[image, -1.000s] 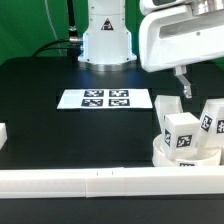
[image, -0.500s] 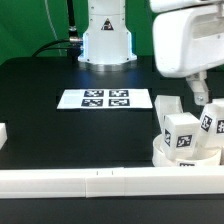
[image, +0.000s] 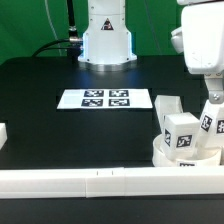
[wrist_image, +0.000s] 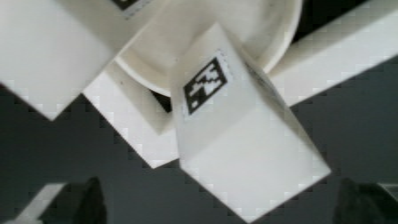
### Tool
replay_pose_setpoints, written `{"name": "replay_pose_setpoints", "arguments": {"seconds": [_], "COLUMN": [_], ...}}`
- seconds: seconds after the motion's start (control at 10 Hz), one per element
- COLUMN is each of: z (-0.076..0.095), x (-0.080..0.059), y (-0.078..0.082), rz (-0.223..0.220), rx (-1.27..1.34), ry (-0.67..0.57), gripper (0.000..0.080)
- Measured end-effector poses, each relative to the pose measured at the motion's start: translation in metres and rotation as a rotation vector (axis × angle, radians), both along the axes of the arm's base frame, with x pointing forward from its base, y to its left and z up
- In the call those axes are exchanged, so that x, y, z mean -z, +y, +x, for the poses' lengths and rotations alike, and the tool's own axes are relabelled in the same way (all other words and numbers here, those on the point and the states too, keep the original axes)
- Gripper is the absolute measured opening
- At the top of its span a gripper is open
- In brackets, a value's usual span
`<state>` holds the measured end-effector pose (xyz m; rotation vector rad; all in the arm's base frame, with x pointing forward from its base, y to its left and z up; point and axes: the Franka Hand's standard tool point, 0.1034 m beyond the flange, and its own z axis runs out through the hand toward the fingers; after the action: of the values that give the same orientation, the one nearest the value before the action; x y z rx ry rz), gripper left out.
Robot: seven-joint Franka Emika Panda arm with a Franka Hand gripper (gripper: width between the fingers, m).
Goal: Assemble stool
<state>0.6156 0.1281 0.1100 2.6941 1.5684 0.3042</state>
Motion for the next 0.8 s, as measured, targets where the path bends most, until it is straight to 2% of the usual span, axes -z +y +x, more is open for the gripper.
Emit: {"name": "replay_pose_setpoints", "arguments": {"seconds": [0.5,0.8], "z": [-0.003,-0.004], "x": [0.010,0.018], "y": [-0.004,-0.006], "rz": [-0.131,-0.174], "rx": [-0.438,-0.592], "ry": [-0.023,-0.020], "gripper": [0.0649,0.0649]}}
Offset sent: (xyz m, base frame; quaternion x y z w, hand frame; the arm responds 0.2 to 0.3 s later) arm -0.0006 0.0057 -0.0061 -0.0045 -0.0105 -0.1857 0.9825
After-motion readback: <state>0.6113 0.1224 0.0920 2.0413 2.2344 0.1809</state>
